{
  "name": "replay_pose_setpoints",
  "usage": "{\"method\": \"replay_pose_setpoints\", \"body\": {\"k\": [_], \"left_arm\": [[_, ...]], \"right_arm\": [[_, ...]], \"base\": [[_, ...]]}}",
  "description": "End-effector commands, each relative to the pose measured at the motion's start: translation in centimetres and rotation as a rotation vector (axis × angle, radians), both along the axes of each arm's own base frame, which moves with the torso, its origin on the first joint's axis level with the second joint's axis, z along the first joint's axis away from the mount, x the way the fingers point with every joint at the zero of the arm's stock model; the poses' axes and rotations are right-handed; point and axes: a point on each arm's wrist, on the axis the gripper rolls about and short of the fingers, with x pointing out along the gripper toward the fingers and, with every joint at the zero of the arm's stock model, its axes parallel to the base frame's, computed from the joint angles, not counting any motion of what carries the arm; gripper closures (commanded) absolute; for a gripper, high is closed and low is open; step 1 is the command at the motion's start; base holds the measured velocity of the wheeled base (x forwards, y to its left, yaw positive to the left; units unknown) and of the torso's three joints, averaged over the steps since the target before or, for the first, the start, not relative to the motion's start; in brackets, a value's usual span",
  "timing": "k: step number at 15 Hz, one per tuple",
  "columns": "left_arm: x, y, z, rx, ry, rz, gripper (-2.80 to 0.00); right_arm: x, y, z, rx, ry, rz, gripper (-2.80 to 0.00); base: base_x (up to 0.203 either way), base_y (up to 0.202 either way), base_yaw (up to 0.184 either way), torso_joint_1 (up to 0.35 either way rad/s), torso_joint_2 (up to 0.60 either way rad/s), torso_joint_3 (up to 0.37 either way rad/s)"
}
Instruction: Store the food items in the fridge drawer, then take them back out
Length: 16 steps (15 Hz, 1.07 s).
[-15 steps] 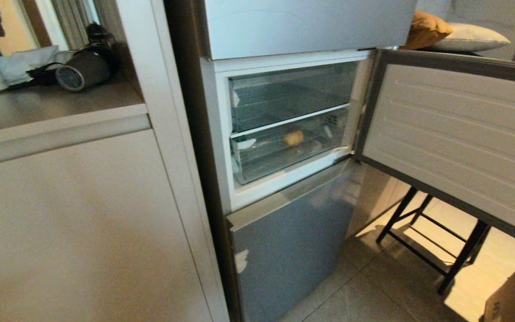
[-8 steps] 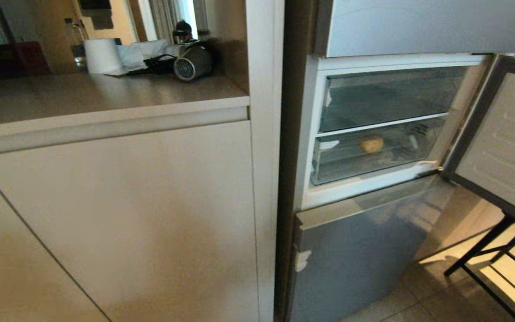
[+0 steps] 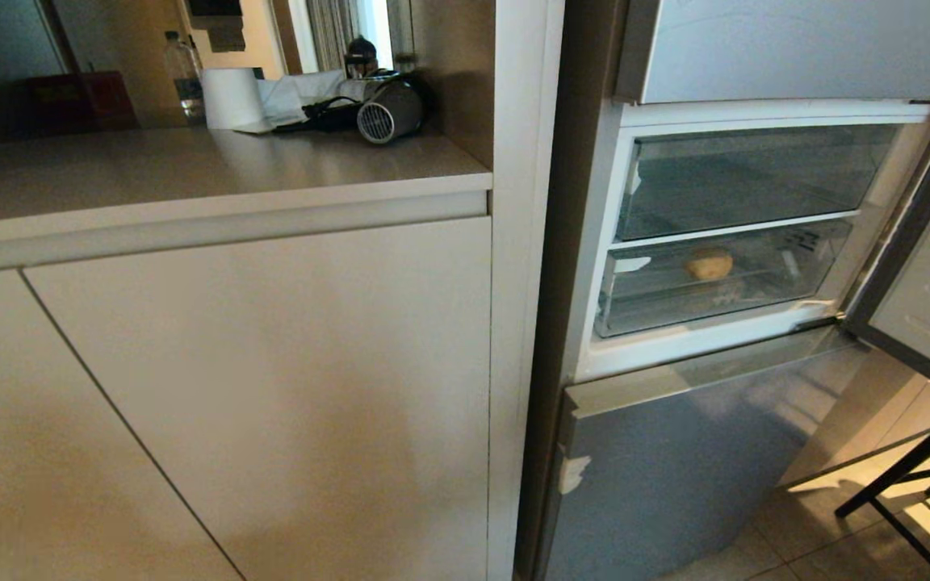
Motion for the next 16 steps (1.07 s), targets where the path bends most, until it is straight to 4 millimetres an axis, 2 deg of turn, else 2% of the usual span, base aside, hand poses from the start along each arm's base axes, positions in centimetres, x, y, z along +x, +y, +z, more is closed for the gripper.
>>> {"method": "replay_pose_setpoints", "body": {"k": [1,3,5,7,8,10,12,14,16], "left_arm": [[0.1,0.0,-0.3,0.000,0.009,-0.001,0.00],[0.1,0.0,-0.3,0.000,0.009,0.001,0.00],[0.1,0.0,-0.3,0.000,0.010,0.001,0.00],[0.1,0.0,-0.3,0.000,0.010,0.001,0.00],[0.1,0.0,-0.3,0.000,0.009,0.001,0.00],[0.1,0.0,-0.3,0.000,0.010,0.001,0.00],[0.1,0.0,-0.3,0.000,0.009,0.001,0.00],[0.1,0.0,-0.3,0.000,0.009,0.001,0.00],[0.1,0.0,-0.3,0.000,0.009,0.001,0.00]], "right_arm": [[0.0,0.0,0.0,-0.001,-0.001,-0.003,0.00],[-0.4,0.0,1.6,-0.004,-0.077,-0.004,0.00],[-1.1,0.0,4.6,0.000,-0.128,-0.005,0.00],[-0.9,0.0,7.8,-0.001,-0.104,0.000,0.00],[-0.3,0.0,9.0,-0.002,-0.077,0.002,-2.80],[2.1,0.0,10.6,0.002,0.036,0.022,-2.80],[6.0,0.2,11.9,0.007,0.167,0.065,-2.80],[11.0,0.2,13.0,0.009,0.261,0.089,-2.80],[16.4,0.3,13.4,0.003,0.324,0.101,-2.80]], "base": [[0.000,0.000,0.000,0.000,0.00,0.000],[0.000,0.000,0.000,0.000,0.00,0.000],[0.000,0.000,0.000,0.000,0.00,0.000],[0.000,0.000,0.000,0.000,0.00,0.000],[0.000,0.000,0.000,0.000,0.00,0.000],[0.000,0.000,0.000,0.000,0.00,0.000],[0.000,0.000,0.000,0.000,0.00,0.000],[0.000,0.000,0.000,0.000,0.00,0.000],[0.000,0.000,0.000,0.000,0.00,0.000]]}}
